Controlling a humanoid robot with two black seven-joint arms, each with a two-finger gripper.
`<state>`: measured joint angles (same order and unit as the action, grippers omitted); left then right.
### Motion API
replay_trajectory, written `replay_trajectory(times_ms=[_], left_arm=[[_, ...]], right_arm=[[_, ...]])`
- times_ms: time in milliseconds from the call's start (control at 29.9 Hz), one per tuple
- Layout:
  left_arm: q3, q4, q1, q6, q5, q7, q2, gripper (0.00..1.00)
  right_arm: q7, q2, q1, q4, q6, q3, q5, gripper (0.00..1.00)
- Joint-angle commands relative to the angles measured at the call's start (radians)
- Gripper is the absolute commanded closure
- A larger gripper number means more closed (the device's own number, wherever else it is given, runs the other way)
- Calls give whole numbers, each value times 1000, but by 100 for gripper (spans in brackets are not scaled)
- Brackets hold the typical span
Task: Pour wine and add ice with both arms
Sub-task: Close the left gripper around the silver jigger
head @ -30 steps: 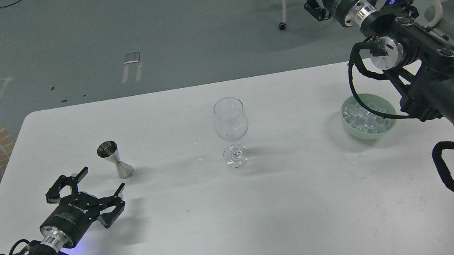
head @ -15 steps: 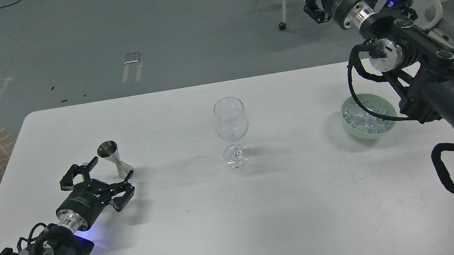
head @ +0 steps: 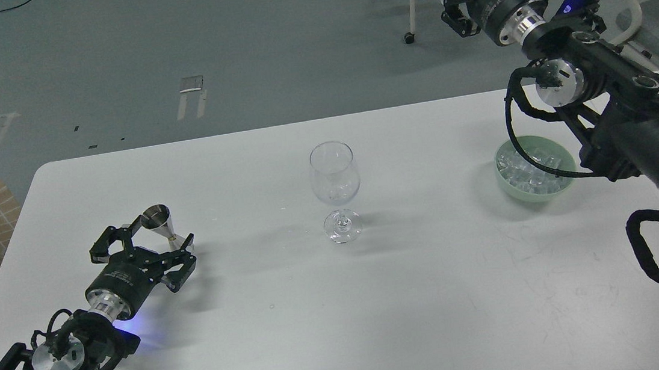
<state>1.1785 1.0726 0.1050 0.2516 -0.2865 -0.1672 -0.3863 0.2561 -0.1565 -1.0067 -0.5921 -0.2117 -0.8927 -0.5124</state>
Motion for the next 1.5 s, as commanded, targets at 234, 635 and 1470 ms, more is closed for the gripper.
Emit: replay_trajectory(times_ms=[234, 635, 1470], left_arm=[[-10, -28, 31, 0, 1, 15, 18, 43], [-22, -49, 41, 11, 1, 8, 26, 50], [-19, -114, 50, 54, 36, 14, 69, 81]], right_arm=[[0, 0, 5, 0, 0, 0, -3, 0], [0, 2, 7, -2, 0, 0, -3, 0], [0, 2, 8, -2, 0, 0, -3, 0]])
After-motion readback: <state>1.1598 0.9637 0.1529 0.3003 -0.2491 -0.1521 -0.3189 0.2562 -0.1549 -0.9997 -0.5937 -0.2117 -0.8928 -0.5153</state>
